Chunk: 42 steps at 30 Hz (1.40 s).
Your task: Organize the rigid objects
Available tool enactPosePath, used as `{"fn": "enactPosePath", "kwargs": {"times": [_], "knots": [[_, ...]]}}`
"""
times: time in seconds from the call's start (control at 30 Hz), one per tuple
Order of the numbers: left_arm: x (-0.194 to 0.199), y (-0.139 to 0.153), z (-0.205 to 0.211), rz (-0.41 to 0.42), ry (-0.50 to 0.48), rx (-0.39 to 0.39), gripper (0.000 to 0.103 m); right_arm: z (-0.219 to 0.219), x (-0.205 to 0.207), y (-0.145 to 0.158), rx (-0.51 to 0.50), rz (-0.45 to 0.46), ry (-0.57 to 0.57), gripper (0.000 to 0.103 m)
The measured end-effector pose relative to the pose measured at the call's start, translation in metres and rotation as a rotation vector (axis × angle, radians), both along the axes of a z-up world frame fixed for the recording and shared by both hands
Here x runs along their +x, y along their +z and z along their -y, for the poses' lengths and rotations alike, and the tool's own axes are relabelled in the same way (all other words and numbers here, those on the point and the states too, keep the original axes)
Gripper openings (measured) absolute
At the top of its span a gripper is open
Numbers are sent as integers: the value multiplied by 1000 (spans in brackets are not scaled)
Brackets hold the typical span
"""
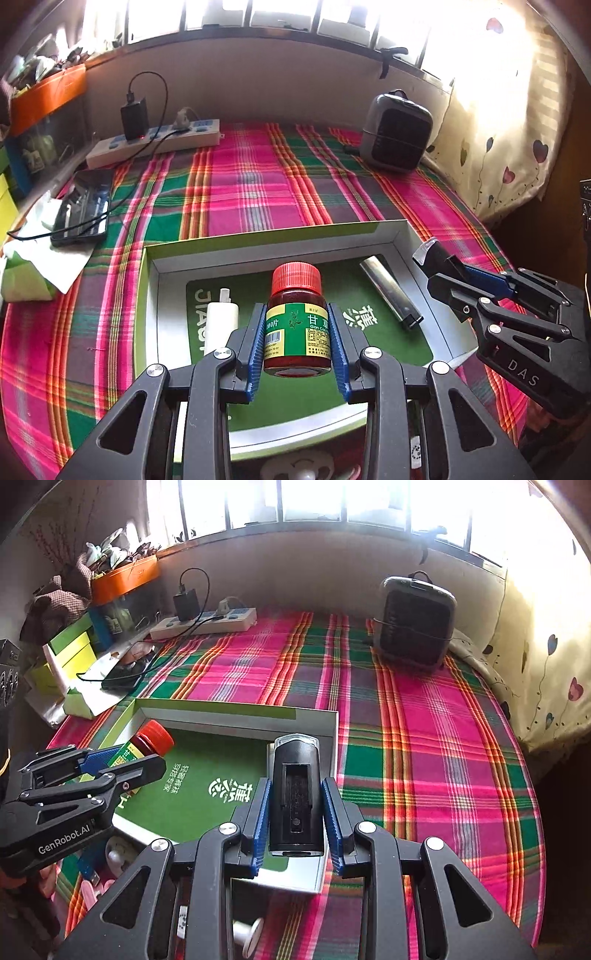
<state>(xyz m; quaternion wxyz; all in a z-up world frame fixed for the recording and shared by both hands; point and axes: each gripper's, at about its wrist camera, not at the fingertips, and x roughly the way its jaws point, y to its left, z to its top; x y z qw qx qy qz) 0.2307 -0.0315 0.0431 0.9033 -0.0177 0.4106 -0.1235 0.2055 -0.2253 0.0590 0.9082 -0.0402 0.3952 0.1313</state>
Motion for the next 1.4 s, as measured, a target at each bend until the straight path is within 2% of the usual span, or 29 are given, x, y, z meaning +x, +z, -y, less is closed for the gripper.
{"fn": "enactPosePath", "kwargs": {"times": [0.53, 0.8, 1.4], "knots": [[24, -18, 7, -41, 4, 43, 31, -14, 43, -23, -56, -50, 11, 29], [27, -21, 8, -45, 9, 46, 31, -20, 50, -28, -81, -46, 20, 29], [31, -23, 11, -60, 18, 70, 31, -22, 57, -34, -63, -54, 19, 29]]}}
